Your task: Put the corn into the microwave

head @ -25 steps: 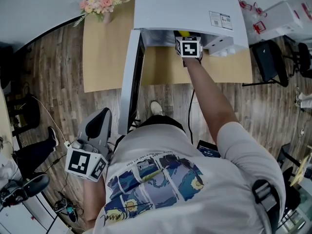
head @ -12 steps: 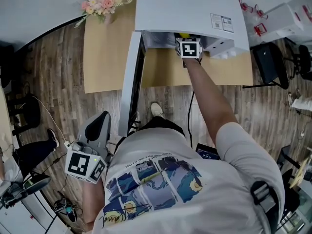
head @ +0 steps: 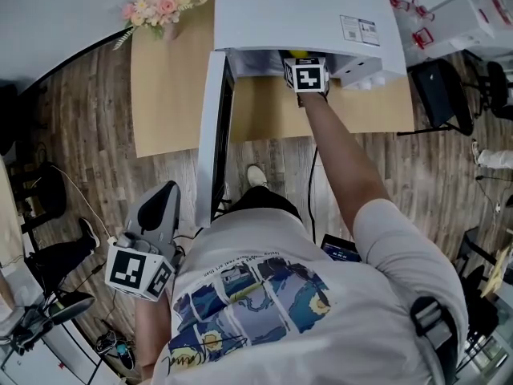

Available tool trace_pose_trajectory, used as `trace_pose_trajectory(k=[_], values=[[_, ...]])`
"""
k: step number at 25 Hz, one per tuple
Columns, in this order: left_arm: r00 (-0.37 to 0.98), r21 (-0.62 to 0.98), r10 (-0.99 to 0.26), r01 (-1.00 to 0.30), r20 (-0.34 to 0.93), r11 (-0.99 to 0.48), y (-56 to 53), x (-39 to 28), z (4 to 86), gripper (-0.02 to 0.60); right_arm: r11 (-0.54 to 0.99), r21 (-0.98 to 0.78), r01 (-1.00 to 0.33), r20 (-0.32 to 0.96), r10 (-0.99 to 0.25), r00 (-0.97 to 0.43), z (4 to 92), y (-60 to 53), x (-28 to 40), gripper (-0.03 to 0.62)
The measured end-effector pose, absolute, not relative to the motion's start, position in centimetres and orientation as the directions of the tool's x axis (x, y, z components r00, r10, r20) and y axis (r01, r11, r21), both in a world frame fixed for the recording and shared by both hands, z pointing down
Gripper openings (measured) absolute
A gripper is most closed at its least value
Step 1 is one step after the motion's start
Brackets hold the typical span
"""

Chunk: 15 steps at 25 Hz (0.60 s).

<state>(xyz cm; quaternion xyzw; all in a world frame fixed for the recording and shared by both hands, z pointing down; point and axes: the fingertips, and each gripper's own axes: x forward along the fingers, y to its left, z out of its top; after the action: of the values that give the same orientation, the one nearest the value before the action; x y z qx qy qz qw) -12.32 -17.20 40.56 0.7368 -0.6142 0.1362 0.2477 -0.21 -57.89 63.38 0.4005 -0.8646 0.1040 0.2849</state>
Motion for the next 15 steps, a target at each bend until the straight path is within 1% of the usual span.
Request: trace_pose_trajectory(k=[15], values=[[0.333,0.212,-0.829,-0.941,0.449,-0.263,-17.0,-11.9,40.0,0.009,0.614,0.017,-0.789,0.572,-0.654,-0.496,61.1,-53.0,4.1,0.272]])
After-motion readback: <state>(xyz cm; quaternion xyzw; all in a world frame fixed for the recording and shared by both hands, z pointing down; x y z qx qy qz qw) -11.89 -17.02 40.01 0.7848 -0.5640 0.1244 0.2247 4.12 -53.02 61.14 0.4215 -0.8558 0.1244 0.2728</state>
